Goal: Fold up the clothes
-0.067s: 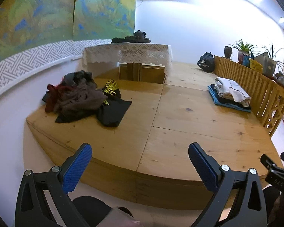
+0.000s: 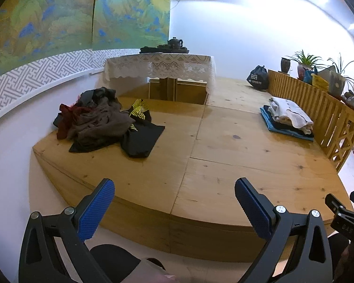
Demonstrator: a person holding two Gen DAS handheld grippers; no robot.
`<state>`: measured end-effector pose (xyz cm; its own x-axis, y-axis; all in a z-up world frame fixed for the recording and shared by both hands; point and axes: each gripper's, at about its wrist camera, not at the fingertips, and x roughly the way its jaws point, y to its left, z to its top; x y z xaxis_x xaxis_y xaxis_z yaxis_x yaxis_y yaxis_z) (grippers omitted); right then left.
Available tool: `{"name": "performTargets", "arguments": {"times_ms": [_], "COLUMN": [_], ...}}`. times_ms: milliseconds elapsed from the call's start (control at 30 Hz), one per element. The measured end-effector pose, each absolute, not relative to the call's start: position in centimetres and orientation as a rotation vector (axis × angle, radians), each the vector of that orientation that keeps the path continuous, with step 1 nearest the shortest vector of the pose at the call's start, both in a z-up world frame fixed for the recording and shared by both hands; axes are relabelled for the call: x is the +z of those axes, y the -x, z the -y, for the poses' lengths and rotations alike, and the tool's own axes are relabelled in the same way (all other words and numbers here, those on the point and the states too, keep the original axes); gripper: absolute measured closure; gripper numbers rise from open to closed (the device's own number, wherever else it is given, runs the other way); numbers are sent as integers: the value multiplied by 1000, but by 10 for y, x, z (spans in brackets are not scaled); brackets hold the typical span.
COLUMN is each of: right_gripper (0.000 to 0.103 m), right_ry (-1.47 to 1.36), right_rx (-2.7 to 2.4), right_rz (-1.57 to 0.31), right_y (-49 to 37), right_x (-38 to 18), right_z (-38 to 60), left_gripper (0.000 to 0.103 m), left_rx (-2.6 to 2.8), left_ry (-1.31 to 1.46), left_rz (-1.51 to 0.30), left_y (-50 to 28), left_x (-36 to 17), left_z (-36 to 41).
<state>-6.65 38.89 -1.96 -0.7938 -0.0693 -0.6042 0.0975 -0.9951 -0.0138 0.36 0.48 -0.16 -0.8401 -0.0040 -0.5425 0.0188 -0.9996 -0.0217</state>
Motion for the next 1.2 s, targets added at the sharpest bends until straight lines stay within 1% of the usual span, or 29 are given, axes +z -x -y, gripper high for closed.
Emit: {"name": "performTargets", "arguments": {"times_ms": [233, 333, 500, 1200], "right_gripper": [0, 0, 0, 0], "right_ry": [-979, -982, -987, -1028], "right_rx": [-2886, -2883, -2878, -2862], "right_rz": [-61, -58, -53, -60], "right_y": [69, 71, 72, 87], "right_x": [-23, -24, -26, -29], "right_z": [-390, -390, -391, -387], "left_gripper": [1, 1, 1, 1], "left_rx": [-2979, -2969, -2990, -2988], "left_ry": [-795, -828, -888, -921], "left_rz": [31, 17, -40, -3], "left_y": [-15, -13, 6, 13], "left_x": [-7, -9, -5, -13], "left_z": [-21, -25, -1, -20]}}
